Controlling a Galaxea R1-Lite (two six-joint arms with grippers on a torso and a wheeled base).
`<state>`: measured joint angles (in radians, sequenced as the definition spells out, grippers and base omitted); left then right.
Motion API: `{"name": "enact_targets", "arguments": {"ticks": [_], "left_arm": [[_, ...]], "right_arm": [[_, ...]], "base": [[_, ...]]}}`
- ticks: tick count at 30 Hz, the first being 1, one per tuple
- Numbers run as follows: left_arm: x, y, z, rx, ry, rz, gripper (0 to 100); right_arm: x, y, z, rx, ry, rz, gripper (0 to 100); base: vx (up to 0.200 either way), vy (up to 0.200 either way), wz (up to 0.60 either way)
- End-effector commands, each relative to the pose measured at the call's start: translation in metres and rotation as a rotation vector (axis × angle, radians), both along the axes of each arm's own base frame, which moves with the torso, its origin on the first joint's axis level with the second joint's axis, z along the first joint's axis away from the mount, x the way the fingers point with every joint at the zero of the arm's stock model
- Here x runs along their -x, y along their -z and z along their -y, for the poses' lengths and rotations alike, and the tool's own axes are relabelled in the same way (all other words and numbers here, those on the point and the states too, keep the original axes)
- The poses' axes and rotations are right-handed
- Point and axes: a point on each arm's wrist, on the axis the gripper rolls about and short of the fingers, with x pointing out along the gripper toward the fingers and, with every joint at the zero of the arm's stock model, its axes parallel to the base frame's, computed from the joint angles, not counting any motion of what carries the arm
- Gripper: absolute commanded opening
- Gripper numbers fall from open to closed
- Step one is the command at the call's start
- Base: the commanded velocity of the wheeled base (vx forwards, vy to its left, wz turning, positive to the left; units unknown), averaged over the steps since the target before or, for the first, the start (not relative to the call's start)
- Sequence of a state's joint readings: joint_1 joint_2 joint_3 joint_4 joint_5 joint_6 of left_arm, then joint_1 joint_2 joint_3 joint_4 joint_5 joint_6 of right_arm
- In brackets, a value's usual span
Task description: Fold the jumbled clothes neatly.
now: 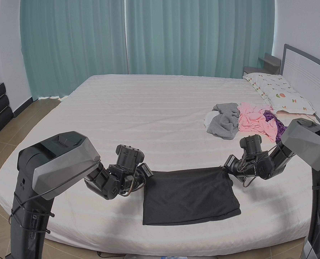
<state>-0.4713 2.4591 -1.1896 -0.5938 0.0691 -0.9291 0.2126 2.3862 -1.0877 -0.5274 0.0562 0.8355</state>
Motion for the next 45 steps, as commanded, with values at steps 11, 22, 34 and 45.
{"name": "enact_targets", "arguments": {"ticks": [11, 22, 34, 45], "left_arm": [[0.015, -0.034, -0.027, 0.070, -0.029, -0.014, 100], [0.062, -0.058, -0.060, 0.208, -0.031, -0.086, 100], [0.077, -0.048, -0.063, 0.266, -0.077, -0.128, 100], [0.087, -0.046, -0.070, 0.252, -0.091, -0.150, 100]], "right_arm": [[0.041, -0.040, 0.017, -0.053, -0.034, 0.002, 100], [0.106, -0.041, 0.026, -0.004, -0.135, 0.003, 100], [0.125, -0.036, 0.012, 0.028, -0.204, -0.015, 100], [0.128, -0.032, 0.011, 0.021, -0.206, -0.037, 100]], "base": [[0.000, 0.000, 0.00], [0.000, 0.000, 0.00], [0.000, 0.000, 0.00], [0.000, 0.000, 0.00]]}}
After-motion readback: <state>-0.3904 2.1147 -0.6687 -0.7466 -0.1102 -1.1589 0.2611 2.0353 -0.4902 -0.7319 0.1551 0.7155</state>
